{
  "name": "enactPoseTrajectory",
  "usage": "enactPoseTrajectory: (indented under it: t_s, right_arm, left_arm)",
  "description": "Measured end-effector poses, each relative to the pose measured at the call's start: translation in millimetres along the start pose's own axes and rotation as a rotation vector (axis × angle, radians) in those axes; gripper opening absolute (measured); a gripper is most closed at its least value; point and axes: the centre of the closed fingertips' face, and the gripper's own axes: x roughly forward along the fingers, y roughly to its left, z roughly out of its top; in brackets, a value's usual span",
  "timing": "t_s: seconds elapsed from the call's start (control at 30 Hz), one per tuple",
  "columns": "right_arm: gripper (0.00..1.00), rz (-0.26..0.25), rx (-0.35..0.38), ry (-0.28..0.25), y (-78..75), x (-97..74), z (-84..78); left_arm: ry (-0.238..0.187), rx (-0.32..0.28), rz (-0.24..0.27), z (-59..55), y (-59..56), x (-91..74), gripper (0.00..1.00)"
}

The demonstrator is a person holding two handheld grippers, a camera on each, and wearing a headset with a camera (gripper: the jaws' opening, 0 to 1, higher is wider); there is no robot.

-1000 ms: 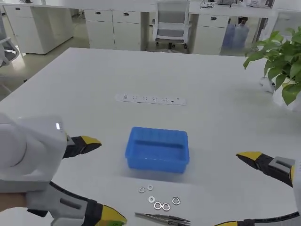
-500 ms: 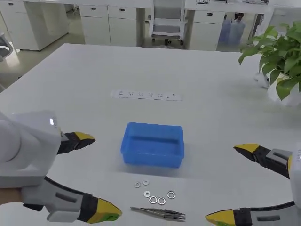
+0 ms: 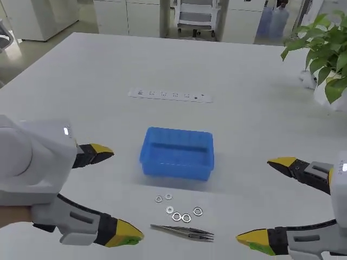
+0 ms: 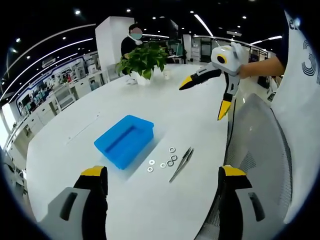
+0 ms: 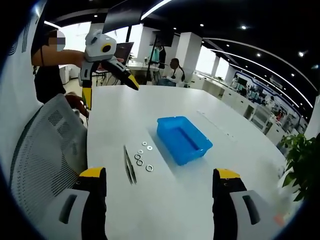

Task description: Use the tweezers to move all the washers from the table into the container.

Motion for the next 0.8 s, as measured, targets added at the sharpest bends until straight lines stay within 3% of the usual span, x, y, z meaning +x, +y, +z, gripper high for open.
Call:
enactPoseTrajectory:
  t_s: [0.13, 0.27, 0.4, 0.53, 0.6, 0.8]
  right_arm:
    - [0.85, 0.012, 0.002, 0.028, 1.9, 5.1, -6.7]
    - [0.75, 0.023, -0.017, 0.062, 5.2, 13.7, -12.9]
    - [0.71, 0.055, -0.011, 0.071, 11.3, 26.9, -15.4]
    - [0.65, 0.098, -0.008, 0.088, 18.5, 45.8, -17.0]
    - [0.60, 0.135, -0.001, 0.104, 26.3, 54.4, -18.0]
    - [0.49, 0.217, -0.033, 0.146, 47.9, 77.7, -20.0]
  left_arm:
    - [0.025, 0.003, -0.018, -7.9, -1.7, 6.8, 0.92]
    - [0.050, -0.004, -0.057, -14.9, -6.8, 14.9, 0.86]
    - [0.092, 0.014, -0.058, -23.3, -3.5, 25.5, 0.79]
    - [0.113, 0.030, -0.051, -25.9, 3.6, 37.2, 0.68]
    - [0.140, 0.022, -0.106, -29.6, -4.3, 41.2, 0.70]
    - [0.175, 0.067, -0.134, -39.9, -5.5, 54.2, 0.62]
